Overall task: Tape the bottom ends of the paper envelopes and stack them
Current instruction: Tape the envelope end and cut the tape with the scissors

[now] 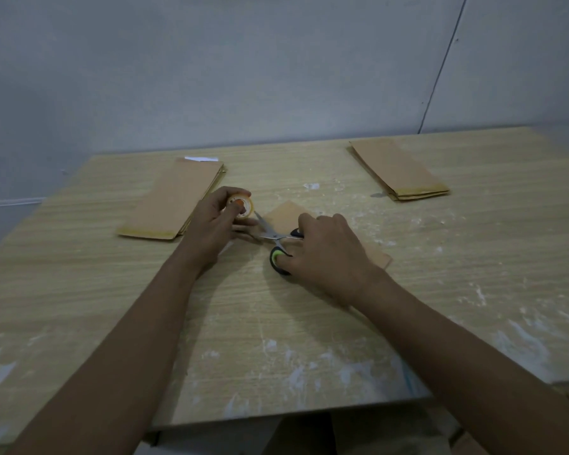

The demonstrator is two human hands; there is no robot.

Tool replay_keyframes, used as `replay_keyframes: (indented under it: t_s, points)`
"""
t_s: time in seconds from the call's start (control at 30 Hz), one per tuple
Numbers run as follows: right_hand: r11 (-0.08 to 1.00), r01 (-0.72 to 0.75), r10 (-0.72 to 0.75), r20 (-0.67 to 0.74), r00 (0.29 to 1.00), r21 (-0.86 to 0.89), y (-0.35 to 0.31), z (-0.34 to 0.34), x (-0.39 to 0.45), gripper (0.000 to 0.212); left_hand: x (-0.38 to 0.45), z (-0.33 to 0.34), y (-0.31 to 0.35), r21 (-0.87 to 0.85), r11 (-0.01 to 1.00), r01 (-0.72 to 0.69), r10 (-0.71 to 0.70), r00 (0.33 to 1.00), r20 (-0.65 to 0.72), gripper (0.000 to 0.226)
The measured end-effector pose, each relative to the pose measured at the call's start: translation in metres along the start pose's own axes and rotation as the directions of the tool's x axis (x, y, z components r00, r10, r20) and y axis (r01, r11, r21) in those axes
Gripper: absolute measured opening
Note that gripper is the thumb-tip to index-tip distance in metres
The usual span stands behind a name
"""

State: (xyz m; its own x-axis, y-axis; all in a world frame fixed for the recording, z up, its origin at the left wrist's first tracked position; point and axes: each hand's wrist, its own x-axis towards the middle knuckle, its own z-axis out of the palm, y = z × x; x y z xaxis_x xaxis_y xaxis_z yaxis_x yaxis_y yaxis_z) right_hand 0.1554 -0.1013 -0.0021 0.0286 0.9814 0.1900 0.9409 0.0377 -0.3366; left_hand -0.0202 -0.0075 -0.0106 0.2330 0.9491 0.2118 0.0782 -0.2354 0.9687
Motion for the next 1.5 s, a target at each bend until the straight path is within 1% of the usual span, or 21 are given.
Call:
replay_keyframes:
  t_s: [0.03,0.1,0.17,0.23,0.3,0.4,0.5,0.57,0.67,0.83,1.0,1.07,1.13,1.2,1.3,1.37,1.43,1.47,1.5]
  points:
    - [1.000,-0.002,0.002,-0.008,1.000,0.021,0.001,-0.003,0.000,0.046,0.001,0.000,0.003,-0.004,1.000,-0.030,0.030,0.999,-0.038,0.022]
    - [0.996,-0.020,0.023,-0.025,0.999,0.088,0.004,-0.010,0.000,0.046,0.005,-0.005,0.006,0.041,0.991,-0.126,0.130,0.985,-0.111,0.021]
    - [0.983,-0.074,0.079,-0.022,0.997,0.171,0.006,-0.017,0.002,0.044,0.011,-0.010,0.006,0.084,0.978,-0.192,0.202,0.971,-0.132,0.020]
    - [0.967,-0.124,0.120,0.030,0.992,0.221,0.008,-0.025,0.006,0.044,0.014,-0.015,0.004,0.103,0.973,-0.207,0.220,0.965,-0.145,0.019]
    - [0.949,-0.163,0.143,0.091,0.986,0.271,0.011,-0.031,0.013,0.049,0.018,-0.014,0.003,0.100,0.974,-0.205,0.220,0.959,-0.178,0.021]
    - [0.928,-0.195,0.169,0.106,0.980,0.318,0.019,-0.038,0.023,0.058,0.024,-0.011,0.001,0.073,0.974,-0.213,0.224,0.950,-0.217,0.025]
    - [0.926,-0.216,0.204,0.072,0.976,0.308,0.029,-0.042,0.034,0.057,0.034,-0.007,0.000,0.066,0.970,-0.234,0.243,0.942,-0.231,0.026]
    - [0.930,-0.240,0.238,0.041,0.970,0.277,0.035,-0.042,0.041,0.050,0.040,-0.003,0.002,0.050,0.971,-0.232,0.237,0.942,-0.235,0.028]
    - [0.937,-0.278,0.288,-0.015,0.958,0.210,0.047,-0.038,0.057,0.041,0.052,0.006,0.001,0.112,0.971,-0.210,0.230,0.949,-0.215,0.026]
    - [0.927,-0.349,0.359,-0.049,0.932,0.139,0.065,-0.029,0.077,0.040,0.070,0.022,-0.012,0.197,0.967,-0.162,0.194,0.969,-0.155,0.023]
    - [0.923,-0.361,0.374,-0.090,0.923,0.131,0.077,-0.021,0.096,0.023,0.080,0.032,-0.021,0.220,0.968,-0.120,0.154,0.978,-0.143,0.019]
    - [0.934,-0.342,0.355,-0.140,0.925,0.108,0.077,-0.016,0.100,0.022,0.083,0.033,-0.026,0.242,0.966,-0.096,0.125,0.986,-0.109,0.019]
    - [0.948,-0.315,0.317,-0.189,0.929,0.045,0.076,-0.012,0.101,0.025,0.084,0.032,-0.030,0.261,0.962,-0.079,0.103,0.992,-0.078,0.019]
    - [0.954,-0.298,0.287,-0.199,0.937,-0.028,0.074,-0.010,0.101,0.024,0.085,0.030,-0.033,0.297,0.952,-0.074,0.098,0.993,-0.067,0.021]
    - [0.953,-0.294,0.275,-0.197,0.941,-0.070,0.072,-0.009,0.099,0.022,0.084,0.028,-0.034,0.314,0.945,-0.088,0.111,0.992,-0.056,0.022]
    - [0.959,-0.260,0.231,-0.216,0.949,-0.115,0.068,-0.008,0.097,0.021,0.084,0.027,-0.036,0.310,0.946,-0.092,0.113,0.992,-0.049,0.022]
    - [0.975,-0.185,0.148,-0.267,0.952,-0.121,0.060,-0.006,0.091,0.023,0.085,0.026,-0.037,0.298,0.950,-0.091,0.110,0.993,-0.045,0.022]
    - [0.990,-0.111,0.079,-0.298,0.951,-0.092,0.055,-0.004,0.088,0.024,0.085,0.025,-0.037,0.292,0.952,-0.089,0.106,0.993,-0.043,0.022]
    - [0.998,-0.007,-0.011,-0.308,0.951,-0.055,0.049,-0.001,0.084,0.025,0.086,0.023,-0.038,0.286,0.954,-0.085,0.101,0.994,-0.041,0.022]
